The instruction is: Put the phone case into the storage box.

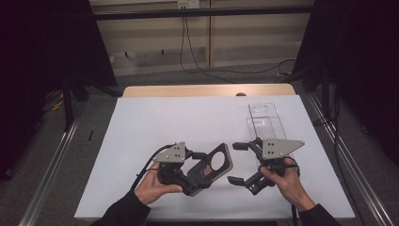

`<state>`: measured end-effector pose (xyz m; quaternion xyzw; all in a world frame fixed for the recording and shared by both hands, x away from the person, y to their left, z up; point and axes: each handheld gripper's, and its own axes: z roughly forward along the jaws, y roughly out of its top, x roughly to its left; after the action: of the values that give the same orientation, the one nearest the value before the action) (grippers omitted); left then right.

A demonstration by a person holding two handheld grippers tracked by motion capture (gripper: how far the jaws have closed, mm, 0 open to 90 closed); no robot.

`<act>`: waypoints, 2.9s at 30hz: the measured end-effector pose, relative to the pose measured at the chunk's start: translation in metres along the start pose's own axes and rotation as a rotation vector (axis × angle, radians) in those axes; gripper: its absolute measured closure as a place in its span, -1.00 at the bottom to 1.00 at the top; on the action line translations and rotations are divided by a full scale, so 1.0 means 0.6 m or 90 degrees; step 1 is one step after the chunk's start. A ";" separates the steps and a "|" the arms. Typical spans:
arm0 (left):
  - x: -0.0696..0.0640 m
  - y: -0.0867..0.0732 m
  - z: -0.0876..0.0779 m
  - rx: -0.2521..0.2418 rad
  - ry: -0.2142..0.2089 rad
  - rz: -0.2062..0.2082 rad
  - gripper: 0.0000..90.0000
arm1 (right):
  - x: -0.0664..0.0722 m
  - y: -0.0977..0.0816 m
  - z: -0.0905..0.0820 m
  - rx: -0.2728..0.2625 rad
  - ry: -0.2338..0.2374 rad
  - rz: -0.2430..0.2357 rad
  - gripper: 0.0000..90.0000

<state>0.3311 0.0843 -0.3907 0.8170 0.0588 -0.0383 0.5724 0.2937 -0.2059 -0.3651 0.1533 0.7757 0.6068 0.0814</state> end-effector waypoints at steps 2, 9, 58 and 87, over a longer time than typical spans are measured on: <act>-0.001 0.000 0.001 0.002 -0.005 -0.007 -0.73 | -0.001 0.001 0.001 0.005 0.006 -0.001 -0.99; -0.003 0.000 0.005 0.011 -0.013 0.003 -0.73 | -0.006 -0.003 0.008 0.020 0.025 0.005 -1.00; -0.013 -0.012 0.030 0.083 -0.072 0.028 -0.73 | -0.007 -0.015 0.044 0.114 0.148 -0.011 -0.78; -0.010 -0.009 0.025 0.060 -0.052 0.012 -0.84 | -0.008 -0.004 0.037 0.127 0.140 0.006 -0.74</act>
<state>0.3244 0.0717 -0.4004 0.8413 0.0261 -0.0691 0.5355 0.3046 -0.1875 -0.3734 0.0964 0.8355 0.5404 -0.0227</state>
